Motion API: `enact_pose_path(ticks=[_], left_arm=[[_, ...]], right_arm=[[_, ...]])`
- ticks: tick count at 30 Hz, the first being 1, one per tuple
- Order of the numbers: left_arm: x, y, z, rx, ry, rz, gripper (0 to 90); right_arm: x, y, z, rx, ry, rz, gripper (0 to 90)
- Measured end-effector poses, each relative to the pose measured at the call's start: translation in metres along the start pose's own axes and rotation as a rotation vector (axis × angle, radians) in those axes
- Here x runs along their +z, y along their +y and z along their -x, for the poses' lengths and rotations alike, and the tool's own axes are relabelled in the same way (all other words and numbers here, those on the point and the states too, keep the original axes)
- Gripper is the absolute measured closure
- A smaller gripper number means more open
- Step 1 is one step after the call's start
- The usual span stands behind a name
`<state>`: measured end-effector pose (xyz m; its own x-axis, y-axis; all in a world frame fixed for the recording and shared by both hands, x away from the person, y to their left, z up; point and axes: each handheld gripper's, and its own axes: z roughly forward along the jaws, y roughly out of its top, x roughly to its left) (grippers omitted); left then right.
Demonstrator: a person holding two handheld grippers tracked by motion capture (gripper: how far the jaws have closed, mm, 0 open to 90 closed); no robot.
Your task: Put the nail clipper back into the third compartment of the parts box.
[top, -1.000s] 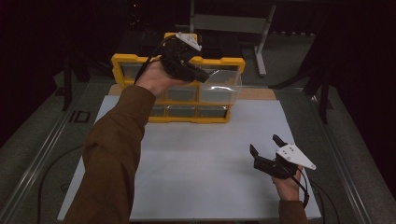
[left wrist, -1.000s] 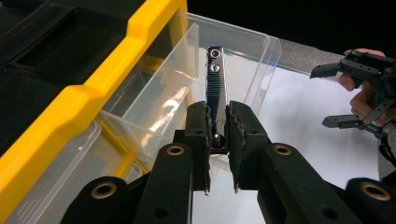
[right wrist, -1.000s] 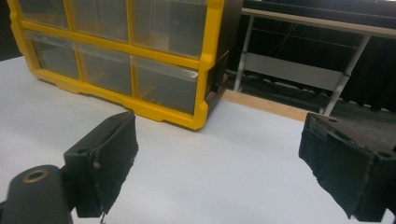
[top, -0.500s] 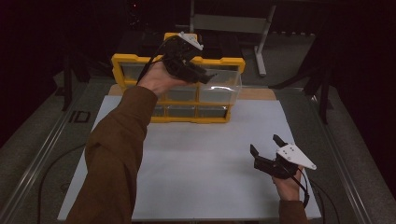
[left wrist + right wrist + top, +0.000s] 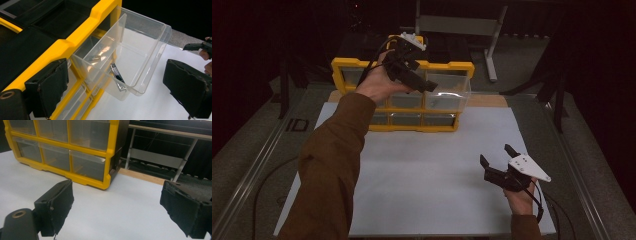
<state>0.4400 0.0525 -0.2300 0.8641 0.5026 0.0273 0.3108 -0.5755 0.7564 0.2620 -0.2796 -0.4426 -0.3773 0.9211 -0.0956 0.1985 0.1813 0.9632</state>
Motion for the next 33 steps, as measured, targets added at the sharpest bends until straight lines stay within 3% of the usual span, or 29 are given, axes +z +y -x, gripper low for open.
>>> enact_pose_path(ticks=[14,26,33], left_arm=[[-0.010,-0.003,-0.002,0.013,0.016,0.025,6.9],[-0.010,-0.003,-0.002,0.020,0.004,0.039,7.1],[-0.014,-0.006,0.003,0.050,0.010,0.035,7.1]], right_arm=[[0.002,-0.001,0.001,0.007,0.000,-0.005,11.0],[0.002,-0.003,0.001,0.015,-0.004,-0.015,11.0],[0.005,-0.004,-0.002,0.001,0.003,-0.023,10.8]])
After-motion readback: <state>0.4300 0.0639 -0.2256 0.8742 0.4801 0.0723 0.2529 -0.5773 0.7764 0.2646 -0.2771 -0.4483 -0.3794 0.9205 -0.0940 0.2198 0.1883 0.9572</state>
